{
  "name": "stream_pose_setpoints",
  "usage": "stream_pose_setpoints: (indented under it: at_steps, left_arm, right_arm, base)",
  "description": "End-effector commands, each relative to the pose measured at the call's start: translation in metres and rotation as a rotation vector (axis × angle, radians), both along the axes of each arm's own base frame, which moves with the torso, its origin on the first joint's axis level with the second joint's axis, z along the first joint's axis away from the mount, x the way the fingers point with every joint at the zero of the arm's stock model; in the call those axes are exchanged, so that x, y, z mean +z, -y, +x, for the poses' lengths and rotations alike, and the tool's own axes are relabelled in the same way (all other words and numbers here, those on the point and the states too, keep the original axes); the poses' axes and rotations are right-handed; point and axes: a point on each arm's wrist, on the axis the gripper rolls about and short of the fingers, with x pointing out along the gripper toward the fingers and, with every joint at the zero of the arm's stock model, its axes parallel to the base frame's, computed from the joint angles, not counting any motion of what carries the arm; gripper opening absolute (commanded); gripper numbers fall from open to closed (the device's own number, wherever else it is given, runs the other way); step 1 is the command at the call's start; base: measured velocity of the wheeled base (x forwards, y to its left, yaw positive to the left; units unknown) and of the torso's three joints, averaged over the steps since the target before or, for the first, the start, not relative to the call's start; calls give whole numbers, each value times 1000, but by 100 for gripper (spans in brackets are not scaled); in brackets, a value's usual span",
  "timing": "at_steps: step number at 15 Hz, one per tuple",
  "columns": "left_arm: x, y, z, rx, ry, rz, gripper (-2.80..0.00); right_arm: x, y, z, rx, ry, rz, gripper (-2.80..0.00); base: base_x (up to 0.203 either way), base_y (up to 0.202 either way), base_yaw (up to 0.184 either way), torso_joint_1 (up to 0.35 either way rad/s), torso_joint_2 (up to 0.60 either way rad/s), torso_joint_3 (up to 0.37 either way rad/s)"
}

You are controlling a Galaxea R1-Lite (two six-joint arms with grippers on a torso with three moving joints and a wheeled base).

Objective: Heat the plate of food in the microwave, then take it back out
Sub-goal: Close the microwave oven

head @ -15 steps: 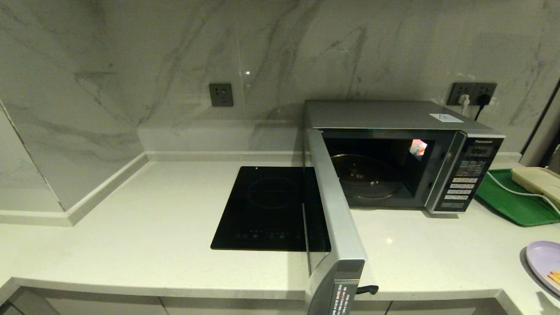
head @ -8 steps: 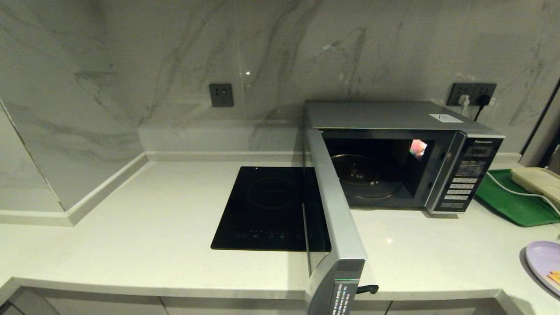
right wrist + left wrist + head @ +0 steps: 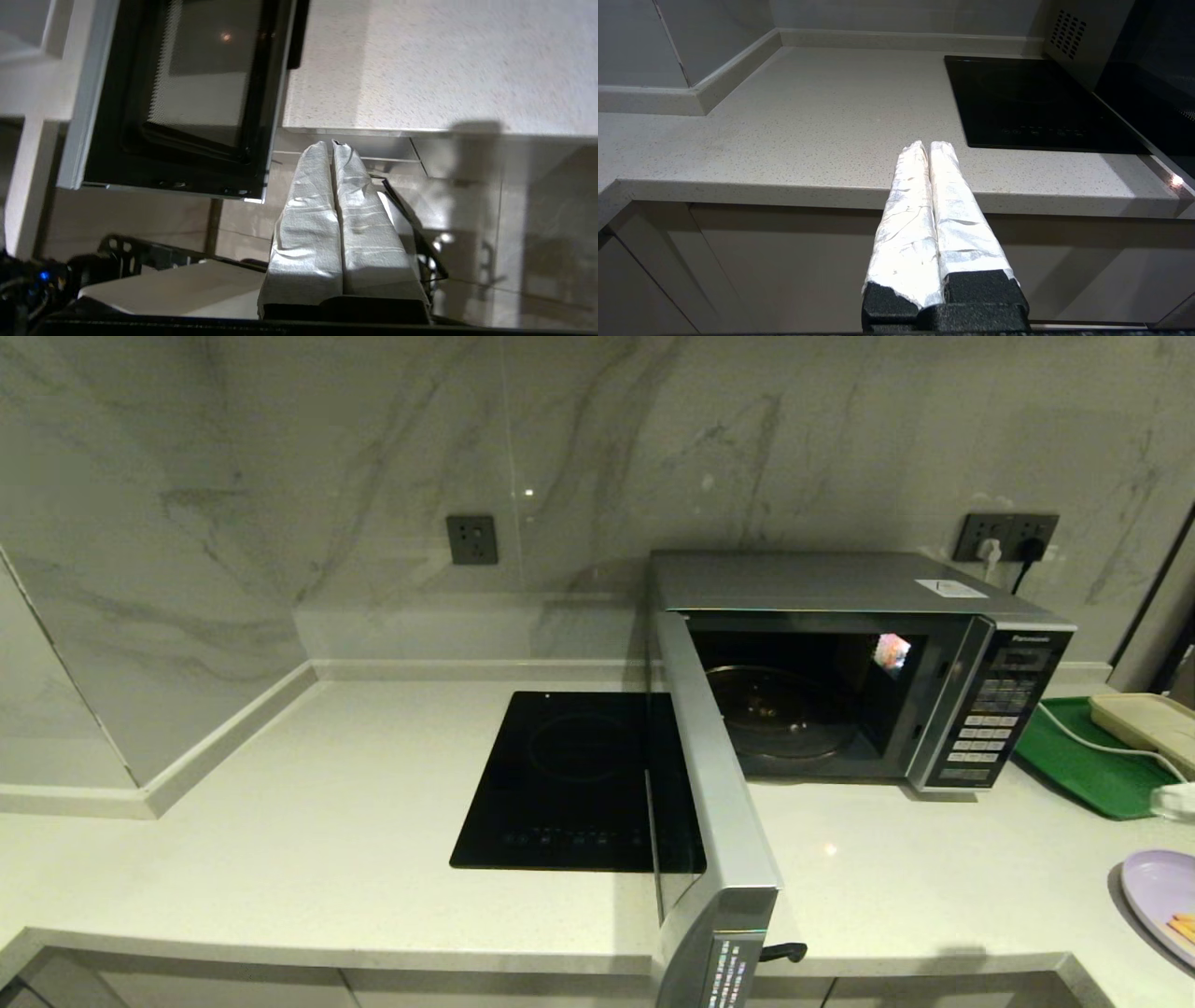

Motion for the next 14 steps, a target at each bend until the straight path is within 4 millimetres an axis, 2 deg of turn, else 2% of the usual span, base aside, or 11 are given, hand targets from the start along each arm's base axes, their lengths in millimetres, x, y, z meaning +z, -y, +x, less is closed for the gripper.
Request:
stream_pose_setpoints:
  at_steps: [1, 4, 7, 8, 10, 14]
  left_arm:
    - [0, 0, 0, 1, 1, -1, -280]
    - [0, 0, 0, 1, 2, -1, -280]
    - [0, 0, 0, 1, 1, -1, -280]
    - [0, 0, 0, 1, 2, -1, -280]
    - [0, 0, 0, 0, 2, -1, -280]
    - [0, 0, 0, 1, 2, -1, -280]
  right_arm:
    - [8, -25, 28, 117, -26, -36, -280]
    - [23, -74, 57, 237, 0, -109, -280]
    - [44, -135, 68, 326, 85, -133, -280]
    - [44, -156, 69, 349, 95, -147, -280]
    - [46, -184, 62, 397, 120, -159, -280]
    - [42, -218, 48, 489, 135, -178, -280]
  base:
    - [0, 0, 0, 0, 0, 0]
    - [0, 0, 0, 0, 0, 0]
    - [0, 0, 0, 0, 0, 0]
    - [0, 0, 0, 0, 0, 0]
    - [0, 0, 0, 0, 0, 0]
    - [0, 0, 0, 0, 0, 0]
